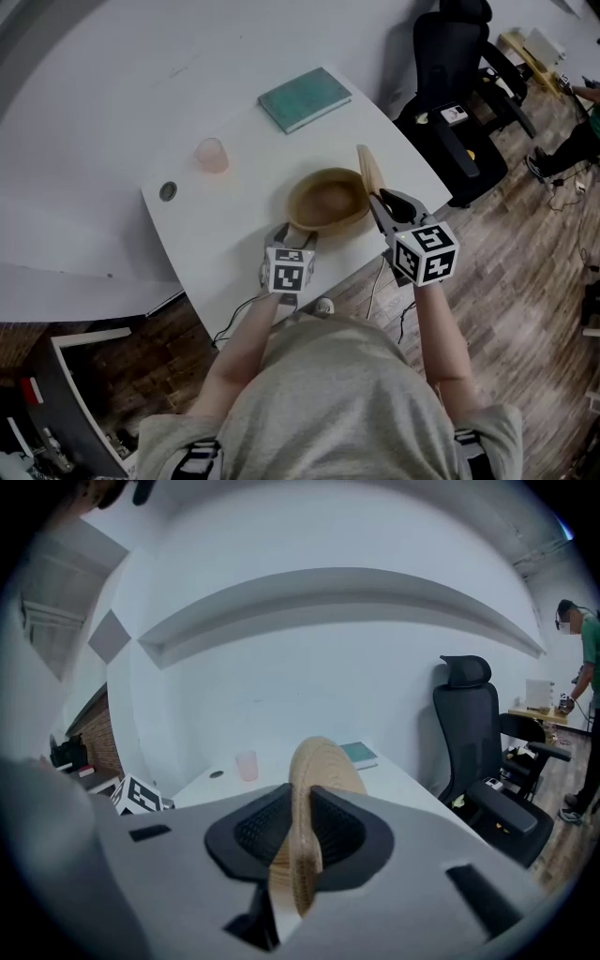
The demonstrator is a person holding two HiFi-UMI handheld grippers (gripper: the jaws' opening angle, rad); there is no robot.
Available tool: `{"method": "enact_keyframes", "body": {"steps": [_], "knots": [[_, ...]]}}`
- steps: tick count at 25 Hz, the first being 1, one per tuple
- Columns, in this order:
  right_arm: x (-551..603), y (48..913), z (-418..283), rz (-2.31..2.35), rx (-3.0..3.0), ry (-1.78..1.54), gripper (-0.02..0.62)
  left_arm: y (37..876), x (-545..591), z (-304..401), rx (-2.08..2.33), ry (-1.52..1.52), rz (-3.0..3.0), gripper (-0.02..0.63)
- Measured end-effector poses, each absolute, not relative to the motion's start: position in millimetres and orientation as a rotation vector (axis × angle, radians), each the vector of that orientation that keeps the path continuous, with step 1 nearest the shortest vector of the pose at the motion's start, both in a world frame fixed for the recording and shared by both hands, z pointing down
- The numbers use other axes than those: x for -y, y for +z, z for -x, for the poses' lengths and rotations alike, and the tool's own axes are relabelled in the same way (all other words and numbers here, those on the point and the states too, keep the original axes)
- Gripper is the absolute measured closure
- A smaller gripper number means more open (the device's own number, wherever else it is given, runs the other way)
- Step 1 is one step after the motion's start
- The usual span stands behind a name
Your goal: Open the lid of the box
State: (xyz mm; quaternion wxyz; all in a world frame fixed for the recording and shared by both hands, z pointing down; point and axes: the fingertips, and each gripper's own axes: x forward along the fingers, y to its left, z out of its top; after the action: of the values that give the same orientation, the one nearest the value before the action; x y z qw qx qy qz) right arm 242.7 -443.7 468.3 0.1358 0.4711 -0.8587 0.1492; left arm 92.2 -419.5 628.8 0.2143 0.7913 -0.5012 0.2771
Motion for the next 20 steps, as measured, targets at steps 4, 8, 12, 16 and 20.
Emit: {"method": "enact_keyframes", "body": {"steps": [4, 8, 12, 16, 20], "knots": [[437, 468, -247, -1.418, 2.478, 0.465, 0.528, 630, 418, -92, 1.378, 0.773, -2.206, 0.335], [429, 463, -251, -1.479, 2.48, 0.508, 0.528, 622, 410, -94, 1.355, 0.768, -2.212, 0.336], [416, 455, -251, -1.543, 2.482, 0.526, 0.528, 604, 399, -89, 1.346, 0.725, -2.205, 0.385], [394, 446, -247, -1.599, 2.485, 0.537, 0.528, 591, 383, -77, 1.361, 0.686, -2.207, 0.423], [370, 439, -238, -1.641, 2.487, 0.542, 0.528, 579, 366, -67, 1.362, 0.669, -2.236, 0.446]]}}
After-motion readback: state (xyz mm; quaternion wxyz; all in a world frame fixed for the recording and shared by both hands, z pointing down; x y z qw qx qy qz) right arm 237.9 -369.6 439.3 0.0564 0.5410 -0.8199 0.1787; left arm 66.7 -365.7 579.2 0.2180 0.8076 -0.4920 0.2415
